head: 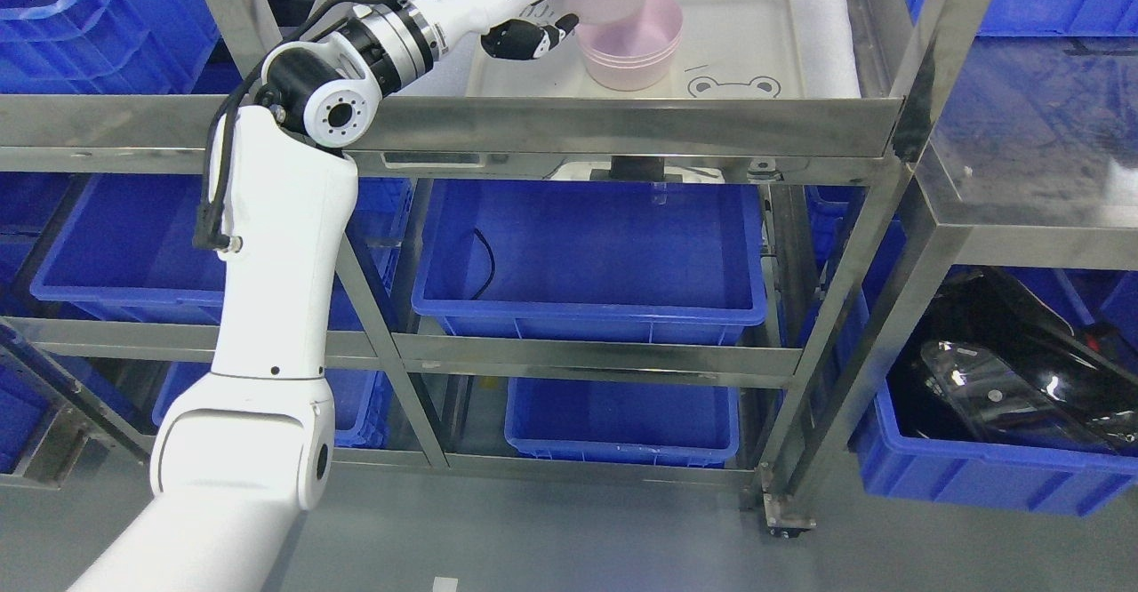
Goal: Stack pink IKEA bowl on shelf middle layer
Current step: 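Move the pink bowl over the pink bowl on the white tray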
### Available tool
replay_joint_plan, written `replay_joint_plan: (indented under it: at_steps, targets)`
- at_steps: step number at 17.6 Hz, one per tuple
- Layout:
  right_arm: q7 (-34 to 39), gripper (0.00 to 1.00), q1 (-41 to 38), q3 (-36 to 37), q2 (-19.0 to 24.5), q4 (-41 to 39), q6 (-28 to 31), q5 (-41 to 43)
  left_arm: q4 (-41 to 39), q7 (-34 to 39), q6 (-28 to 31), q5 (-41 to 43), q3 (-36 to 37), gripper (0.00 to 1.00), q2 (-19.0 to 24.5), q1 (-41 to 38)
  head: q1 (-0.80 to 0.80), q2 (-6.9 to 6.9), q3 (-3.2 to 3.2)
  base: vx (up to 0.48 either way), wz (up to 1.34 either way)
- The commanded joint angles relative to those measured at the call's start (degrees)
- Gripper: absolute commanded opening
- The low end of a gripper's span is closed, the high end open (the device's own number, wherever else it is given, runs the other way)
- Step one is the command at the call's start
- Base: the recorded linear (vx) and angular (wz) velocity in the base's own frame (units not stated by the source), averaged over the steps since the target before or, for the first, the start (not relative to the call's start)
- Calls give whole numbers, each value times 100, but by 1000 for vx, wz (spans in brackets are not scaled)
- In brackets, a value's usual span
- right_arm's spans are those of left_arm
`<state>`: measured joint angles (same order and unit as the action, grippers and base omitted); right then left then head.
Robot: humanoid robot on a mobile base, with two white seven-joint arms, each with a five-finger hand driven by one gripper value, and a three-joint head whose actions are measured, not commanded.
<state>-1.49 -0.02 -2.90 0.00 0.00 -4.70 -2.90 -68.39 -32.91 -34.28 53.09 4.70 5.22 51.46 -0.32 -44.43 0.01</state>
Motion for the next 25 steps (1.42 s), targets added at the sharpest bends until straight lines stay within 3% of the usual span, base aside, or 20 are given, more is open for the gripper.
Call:
replay_joint_plan:
  at_steps: [1,6,19,22,25]
  targets:
    - [-1,100,-121,0,-100,-100,-4,0,1116,4,0,17,496,3,50,627,0,0,0,0,0]
    - [-1,100,-121,0,-100,-100,-4,0,1433,-40,9,70,892,4,-30,760,0,0,0,0,0]
    - [-1,100,-121,0,-100,-100,-4,0,2127,30,9,324,954,7,-284,1032,0,0,0,0,0]
    - [-1,100,-121,0,-100,-100,-4,0,2286,171,9,342,963,13,-293,1173,0,0,0,0,0]
    - [-1,100,-121,0,-100,-100,-4,0,2295,180,9,342,980,32,-293,1173,0,0,0,0,0]
